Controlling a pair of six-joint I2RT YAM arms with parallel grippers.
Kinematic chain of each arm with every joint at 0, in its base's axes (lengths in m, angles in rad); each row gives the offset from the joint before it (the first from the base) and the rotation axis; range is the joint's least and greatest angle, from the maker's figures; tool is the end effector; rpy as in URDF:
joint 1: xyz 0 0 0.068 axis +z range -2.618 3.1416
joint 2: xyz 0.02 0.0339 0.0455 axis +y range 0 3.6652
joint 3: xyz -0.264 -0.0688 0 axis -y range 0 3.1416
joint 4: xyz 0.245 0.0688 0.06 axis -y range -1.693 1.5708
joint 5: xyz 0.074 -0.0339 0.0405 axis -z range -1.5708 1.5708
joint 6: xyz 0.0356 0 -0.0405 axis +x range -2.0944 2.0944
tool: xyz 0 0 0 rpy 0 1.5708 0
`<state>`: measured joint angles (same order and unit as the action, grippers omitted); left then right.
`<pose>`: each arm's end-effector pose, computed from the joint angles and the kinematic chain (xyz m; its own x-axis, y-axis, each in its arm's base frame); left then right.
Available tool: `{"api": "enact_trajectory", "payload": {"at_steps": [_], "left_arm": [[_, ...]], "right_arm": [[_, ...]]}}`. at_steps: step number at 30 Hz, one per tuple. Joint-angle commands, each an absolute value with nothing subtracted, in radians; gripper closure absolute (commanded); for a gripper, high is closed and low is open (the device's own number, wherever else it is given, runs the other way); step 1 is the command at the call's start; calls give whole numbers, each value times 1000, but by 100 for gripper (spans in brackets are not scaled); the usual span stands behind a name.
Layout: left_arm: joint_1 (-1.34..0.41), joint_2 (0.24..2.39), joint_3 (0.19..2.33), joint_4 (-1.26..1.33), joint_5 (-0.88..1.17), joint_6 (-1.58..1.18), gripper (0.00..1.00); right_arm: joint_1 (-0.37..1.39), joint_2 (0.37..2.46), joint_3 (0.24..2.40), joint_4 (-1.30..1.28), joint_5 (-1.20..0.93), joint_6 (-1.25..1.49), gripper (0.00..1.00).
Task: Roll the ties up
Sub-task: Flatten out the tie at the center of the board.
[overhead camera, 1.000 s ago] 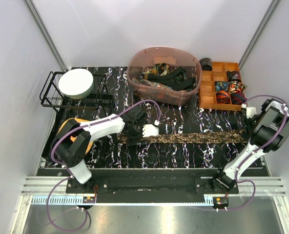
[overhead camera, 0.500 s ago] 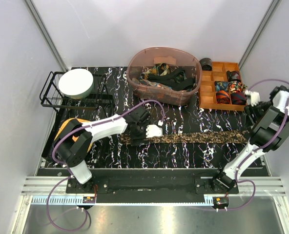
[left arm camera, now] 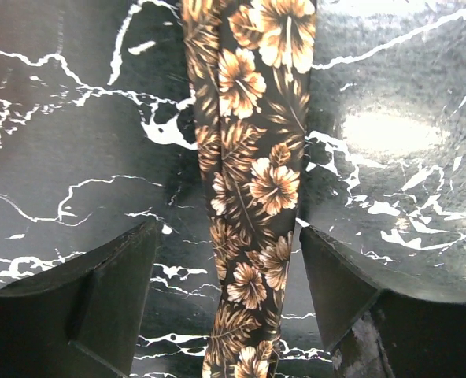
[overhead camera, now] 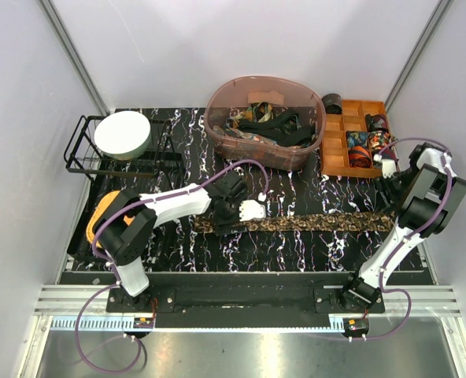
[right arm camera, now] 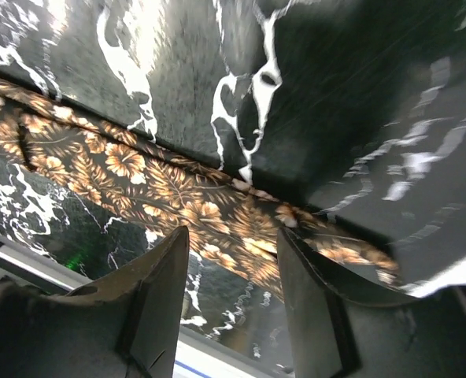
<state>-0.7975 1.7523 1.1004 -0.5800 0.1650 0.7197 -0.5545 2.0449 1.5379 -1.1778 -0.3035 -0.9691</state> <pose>0.2299 -0.2439 0.1693 -0.0050 0.9359 -0.3521 0.9938 0.0439 0.1026 0.3215 -0.1866 0.1746 -0.9161 -0.3580 -0.1804 -0.3955 0.8803 0.2618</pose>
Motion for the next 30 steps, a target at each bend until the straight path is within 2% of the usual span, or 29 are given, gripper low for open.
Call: {"api": "enact_trajectory", "payload": {"at_steps": [1,4,8,9,11,15,22,30], "left_arm": [[-796,1761,1149,-558,187,692,23],[-798,1761,1138,-557,195,690,23],[-798,1761,1123,-548,195,686,23],[-798,1759,1120,-545,199,684,23],[-798,1759,1114,-540,201,680,23],[-798,1758,1098,-529,196,680,23],[-798,1755,1091,-522,198,675,23],[-798,1744,1088,-522,190,673,23]], "right_arm": [[-558,2020,1468,-1114,-259,-901,47],[-558,2034,1459,-1098,-250,-870,51],[-558,2026,1447,-1077,-253,-853,66],[-558,2023,1450,-1078,-253,-850,72],[-558,2014,1465,-1094,-264,-844,78],[-558,1990,1483,-1117,-270,-847,100],[-558,1902,1486,-1186,-291,-862,100],[-584,1847,1390,-1180,-227,-884,100]]}}
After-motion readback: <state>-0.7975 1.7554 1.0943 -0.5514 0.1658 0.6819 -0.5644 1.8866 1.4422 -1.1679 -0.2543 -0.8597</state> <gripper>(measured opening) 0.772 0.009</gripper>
